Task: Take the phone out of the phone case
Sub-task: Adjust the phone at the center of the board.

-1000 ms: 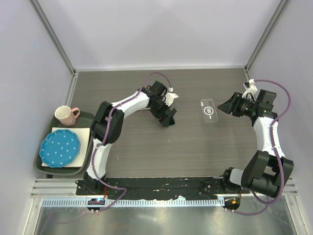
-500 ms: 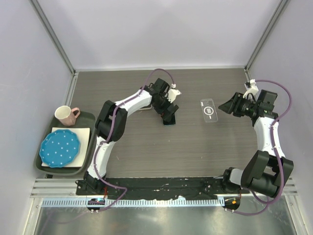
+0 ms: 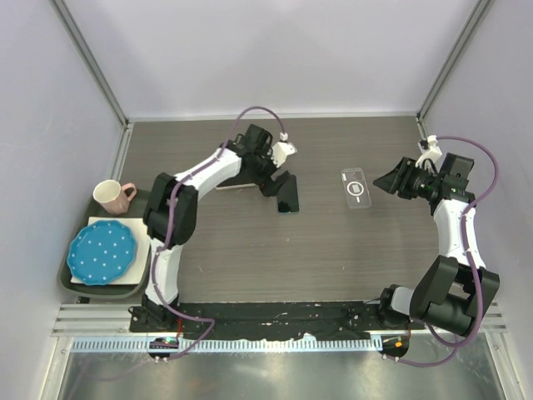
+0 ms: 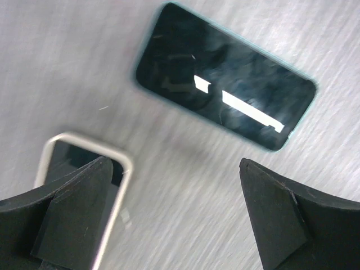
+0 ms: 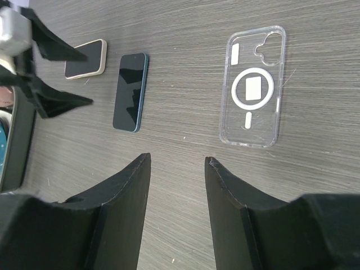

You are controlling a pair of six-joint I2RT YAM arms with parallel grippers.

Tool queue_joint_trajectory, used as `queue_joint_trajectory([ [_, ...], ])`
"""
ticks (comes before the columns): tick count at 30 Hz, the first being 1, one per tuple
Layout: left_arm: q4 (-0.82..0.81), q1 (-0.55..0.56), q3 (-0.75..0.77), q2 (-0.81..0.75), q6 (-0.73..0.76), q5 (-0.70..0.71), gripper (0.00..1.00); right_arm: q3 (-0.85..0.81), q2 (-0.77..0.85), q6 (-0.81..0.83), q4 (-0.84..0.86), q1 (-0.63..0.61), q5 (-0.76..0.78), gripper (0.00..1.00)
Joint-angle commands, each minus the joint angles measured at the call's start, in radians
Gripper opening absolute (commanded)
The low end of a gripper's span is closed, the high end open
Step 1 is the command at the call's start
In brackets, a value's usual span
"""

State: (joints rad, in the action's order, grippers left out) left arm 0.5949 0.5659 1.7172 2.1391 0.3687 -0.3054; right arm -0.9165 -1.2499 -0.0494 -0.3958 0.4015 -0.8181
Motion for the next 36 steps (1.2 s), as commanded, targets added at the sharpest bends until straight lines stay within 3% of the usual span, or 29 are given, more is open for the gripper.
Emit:
queue_joint_trajectory([
  [1, -0.072, -0.083, -0.033, -0.16, 0.163, 0.035, 1.0, -0.01, 0.023, 0.02, 0.028, 0.003, -0.029, 0.49],
  [10, -0.182, -0.179, -0.08, -0.137, 0.308, 0.084, 1.0, -0.01, 0.041, 0.019, 0.025, 0.003, -0.036, 0.49],
  [19, -0.352, -0.258, -0.175, -0.102, 0.426, 0.224, 1.0, -0.008, 0.038, 0.019, 0.023, 0.007, -0.042, 0.49],
  [36, -0.248, -0.328, -0.34, -0.102, 0.602, 0.218, 1.0, -0.013, 0.02, 0.01, 0.025, 0.007, -0.041, 0.49],
])
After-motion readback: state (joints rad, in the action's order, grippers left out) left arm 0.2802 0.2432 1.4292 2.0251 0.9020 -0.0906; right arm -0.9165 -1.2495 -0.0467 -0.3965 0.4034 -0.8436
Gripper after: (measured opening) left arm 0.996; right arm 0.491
